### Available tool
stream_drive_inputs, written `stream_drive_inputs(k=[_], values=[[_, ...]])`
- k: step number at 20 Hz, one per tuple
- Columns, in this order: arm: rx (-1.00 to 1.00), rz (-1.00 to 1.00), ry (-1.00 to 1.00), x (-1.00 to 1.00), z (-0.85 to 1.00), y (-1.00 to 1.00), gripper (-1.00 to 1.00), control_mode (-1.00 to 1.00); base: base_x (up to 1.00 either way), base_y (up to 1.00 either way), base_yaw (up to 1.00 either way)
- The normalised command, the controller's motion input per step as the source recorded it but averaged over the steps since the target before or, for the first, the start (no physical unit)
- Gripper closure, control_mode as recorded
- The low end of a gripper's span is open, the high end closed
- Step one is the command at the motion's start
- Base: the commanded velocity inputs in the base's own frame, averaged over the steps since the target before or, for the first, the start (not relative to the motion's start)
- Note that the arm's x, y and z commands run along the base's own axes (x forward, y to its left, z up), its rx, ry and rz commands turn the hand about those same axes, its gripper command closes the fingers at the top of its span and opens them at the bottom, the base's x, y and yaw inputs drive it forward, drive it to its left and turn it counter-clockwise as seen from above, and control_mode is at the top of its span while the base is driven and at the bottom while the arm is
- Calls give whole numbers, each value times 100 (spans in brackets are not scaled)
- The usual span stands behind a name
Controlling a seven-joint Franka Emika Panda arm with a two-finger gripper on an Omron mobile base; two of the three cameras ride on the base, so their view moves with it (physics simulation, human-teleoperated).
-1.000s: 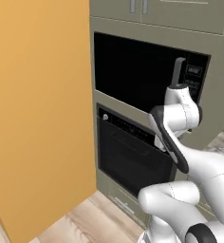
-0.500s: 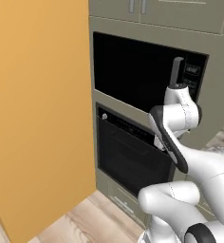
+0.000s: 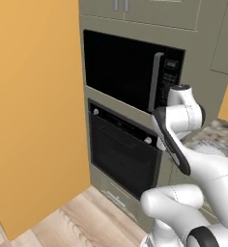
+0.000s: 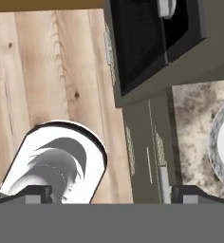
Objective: Take the baked cake out of the oven and place it on the plate for cooling. Then close the oven door.
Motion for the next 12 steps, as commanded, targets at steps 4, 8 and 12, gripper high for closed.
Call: stream_drive_inputs(k=[4,8,12], values=[[0,0,0,0,0,0,-100,100,-13,-10,2],[-10,0,0,18,-62,38,-100,-100,0,0,0],[-16,0,-2,96,-73,100,-100,-100,0,0,0]])
